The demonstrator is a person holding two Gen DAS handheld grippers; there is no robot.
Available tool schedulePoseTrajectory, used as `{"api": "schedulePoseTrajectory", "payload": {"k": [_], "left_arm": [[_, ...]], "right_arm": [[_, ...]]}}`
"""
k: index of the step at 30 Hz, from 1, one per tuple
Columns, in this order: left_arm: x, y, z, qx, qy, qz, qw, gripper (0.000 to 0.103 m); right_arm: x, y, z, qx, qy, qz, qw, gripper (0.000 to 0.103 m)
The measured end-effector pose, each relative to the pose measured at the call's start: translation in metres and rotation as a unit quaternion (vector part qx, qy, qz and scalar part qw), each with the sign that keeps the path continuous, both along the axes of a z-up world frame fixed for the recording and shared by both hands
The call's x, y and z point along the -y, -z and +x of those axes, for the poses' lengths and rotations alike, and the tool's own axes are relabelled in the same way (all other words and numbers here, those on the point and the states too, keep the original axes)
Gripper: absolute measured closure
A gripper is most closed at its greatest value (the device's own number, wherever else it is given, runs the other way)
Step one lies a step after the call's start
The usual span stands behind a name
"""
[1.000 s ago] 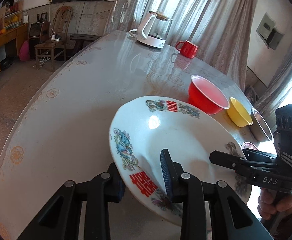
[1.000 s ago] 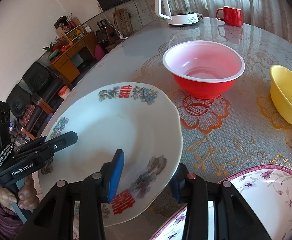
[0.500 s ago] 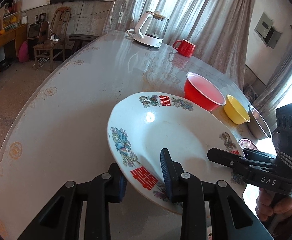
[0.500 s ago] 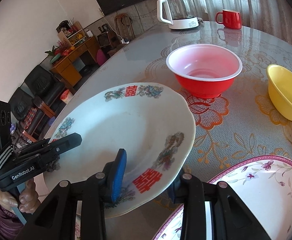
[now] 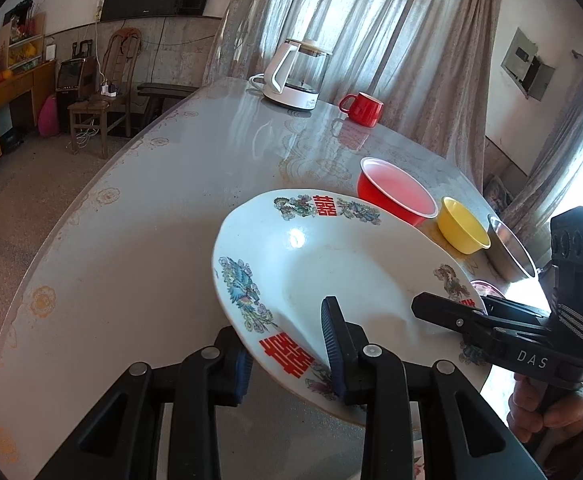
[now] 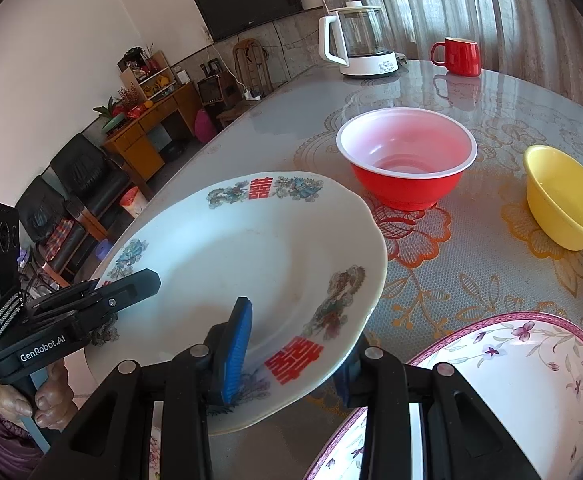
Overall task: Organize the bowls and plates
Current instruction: 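Carry the double-happiness plate with both grippers over the purple-floral plate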
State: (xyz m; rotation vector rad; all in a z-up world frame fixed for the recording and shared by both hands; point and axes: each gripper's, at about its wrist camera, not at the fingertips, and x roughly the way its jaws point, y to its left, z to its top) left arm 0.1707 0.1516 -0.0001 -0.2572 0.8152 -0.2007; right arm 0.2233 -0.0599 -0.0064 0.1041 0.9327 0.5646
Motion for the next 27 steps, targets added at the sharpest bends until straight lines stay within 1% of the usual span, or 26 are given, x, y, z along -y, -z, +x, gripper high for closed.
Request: {"api": "schedulePoseTrajectory", "payload": {"k": [4, 9, 15, 22, 27], "left_arm": [[0.004, -0.009, -0.010, 0.015, 0.005, 0.004, 0.9999, 0.070], [0.011, -0.021, -0.023, 0.027, 0.013, -0.002, 0.9996, 0.069], [0.033, -0.033, -0.044, 0.039, 0.039, -0.007, 0.9985, 0.069], [0.074, -0.038, -0.067, 0.036, 0.071, -0.007, 0.9968, 0.069], [0.107, -0.036, -0.074, 0.015, 0.093, -0.011, 0.9955, 0.069]], "right_arm": [[0.006, -0.006, -0.008, 0.012, 0.003, 0.007, 1.000, 0.068], [0.014, -0.018, -0.024, 0.032, 0.008, 0.011, 0.999, 0.068], [0.036, -0.032, -0.052, 0.051, 0.024, 0.017, 0.998, 0.068], [0.072, -0.039, -0.090, 0.060, 0.058, 0.017, 0.996, 0.068], [0.102, -0.036, -0.112, 0.051, 0.092, 0.013, 0.994, 0.067]]}}
